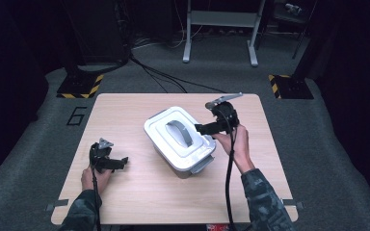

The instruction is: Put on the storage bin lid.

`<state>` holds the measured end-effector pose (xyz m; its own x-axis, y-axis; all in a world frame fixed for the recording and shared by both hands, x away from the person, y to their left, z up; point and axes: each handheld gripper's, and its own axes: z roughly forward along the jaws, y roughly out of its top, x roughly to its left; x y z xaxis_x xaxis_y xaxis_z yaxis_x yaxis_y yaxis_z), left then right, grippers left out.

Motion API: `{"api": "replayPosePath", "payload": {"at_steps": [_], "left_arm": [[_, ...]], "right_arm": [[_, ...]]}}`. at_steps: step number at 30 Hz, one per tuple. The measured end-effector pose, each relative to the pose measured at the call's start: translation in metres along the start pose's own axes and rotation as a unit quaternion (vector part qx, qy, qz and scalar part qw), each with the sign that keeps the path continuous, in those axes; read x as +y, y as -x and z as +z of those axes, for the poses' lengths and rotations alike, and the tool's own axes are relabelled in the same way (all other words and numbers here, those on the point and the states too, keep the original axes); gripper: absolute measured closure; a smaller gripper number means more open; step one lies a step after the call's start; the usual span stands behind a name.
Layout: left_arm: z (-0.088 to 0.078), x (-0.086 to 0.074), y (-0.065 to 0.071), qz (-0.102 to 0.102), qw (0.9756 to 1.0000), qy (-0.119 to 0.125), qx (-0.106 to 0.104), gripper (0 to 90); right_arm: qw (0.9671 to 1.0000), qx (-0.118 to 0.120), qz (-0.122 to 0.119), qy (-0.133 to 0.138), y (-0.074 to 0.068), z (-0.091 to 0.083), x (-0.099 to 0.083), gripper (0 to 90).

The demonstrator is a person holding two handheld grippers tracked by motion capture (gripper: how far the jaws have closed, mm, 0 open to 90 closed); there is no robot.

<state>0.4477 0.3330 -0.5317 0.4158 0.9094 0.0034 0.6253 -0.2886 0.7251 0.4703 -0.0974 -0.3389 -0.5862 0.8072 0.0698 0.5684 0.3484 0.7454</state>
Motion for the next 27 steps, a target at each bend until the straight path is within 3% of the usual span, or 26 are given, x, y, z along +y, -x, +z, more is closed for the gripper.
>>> {"api": "replayPosePath", "payload": {"at_steps": [7,14,19,27], "left_arm": [[0.0,0.0,0.0,0.001,1.0,-0.001,0.0,0.0],[0.0,0.0,0.0,0.0,1.0,-0.001,0.0,0.0],[0.0,0.0,0.0,0.001,1.0,-0.003,0.0,0.0],[0.0,0.0,0.0,-0.001,1.0,0.0,0.001,0.0]], "right_arm": [[0.9995,-0.03,0.008,-0.004,0.033,-0.011,-0.038,0.0],[0.9979,-0.05,0.042,-0.006,0.065,-0.008,-0.083,0.0],[0.9956,-0.063,0.064,-0.025,0.077,0.009,-0.123,0.0],[0.9938,-0.061,0.082,-0.045,0.083,0.03,-0.164,0.0]]}}
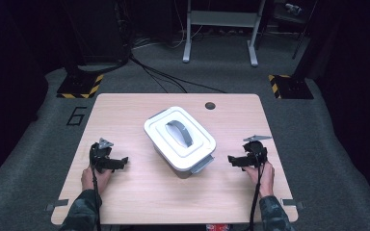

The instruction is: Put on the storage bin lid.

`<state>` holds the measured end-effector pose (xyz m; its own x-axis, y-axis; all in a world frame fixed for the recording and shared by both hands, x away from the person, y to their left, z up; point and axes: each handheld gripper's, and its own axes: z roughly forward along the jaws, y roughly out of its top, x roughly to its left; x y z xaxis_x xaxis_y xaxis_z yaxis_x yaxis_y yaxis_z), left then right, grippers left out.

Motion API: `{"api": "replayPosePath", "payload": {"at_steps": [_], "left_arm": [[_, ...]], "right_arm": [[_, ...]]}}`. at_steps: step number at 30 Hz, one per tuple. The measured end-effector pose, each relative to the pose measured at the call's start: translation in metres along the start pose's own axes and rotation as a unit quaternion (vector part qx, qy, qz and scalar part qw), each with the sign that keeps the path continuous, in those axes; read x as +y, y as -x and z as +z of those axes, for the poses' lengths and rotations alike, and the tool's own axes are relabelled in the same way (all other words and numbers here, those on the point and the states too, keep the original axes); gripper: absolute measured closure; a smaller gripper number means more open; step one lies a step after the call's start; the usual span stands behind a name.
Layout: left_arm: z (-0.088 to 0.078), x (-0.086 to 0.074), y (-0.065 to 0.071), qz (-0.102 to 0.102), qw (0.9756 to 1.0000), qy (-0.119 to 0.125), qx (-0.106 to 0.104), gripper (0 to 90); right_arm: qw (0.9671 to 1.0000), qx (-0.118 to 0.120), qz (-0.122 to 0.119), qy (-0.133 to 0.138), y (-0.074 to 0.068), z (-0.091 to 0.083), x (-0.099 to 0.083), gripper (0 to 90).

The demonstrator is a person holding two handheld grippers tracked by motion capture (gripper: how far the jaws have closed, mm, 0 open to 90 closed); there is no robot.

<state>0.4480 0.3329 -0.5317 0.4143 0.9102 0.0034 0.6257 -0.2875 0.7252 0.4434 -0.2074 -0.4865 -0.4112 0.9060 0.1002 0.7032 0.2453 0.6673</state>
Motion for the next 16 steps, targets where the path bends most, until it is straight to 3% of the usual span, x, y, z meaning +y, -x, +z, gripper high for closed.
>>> {"api": "replayPosePath", "payload": {"at_steps": [9,12,14,16], "left_arm": [[0.0,0.0,0.0,0.0,1.0,0.0,0.0,0.0],[0.0,0.0,0.0,-0.001,1.0,0.001,0.0,0.0],[0.0,0.0,0.0,-0.001,1.0,0.001,0.0,0.0],[0.0,0.0,0.0,-0.001,1.0,0.001,0.0,0.0]], "right_arm": [[0.9997,-0.017,-0.017,-0.005,0.003,0.017,-0.032,0.0],[0.9989,-0.037,-0.027,0.013,0.003,0.017,-0.041,0.0],[0.9983,-0.03,-0.047,0.019,0.004,0.016,-0.043,0.0],[0.9985,-0.032,-0.036,0.027,0.002,0.016,-0.045,0.0]]}}
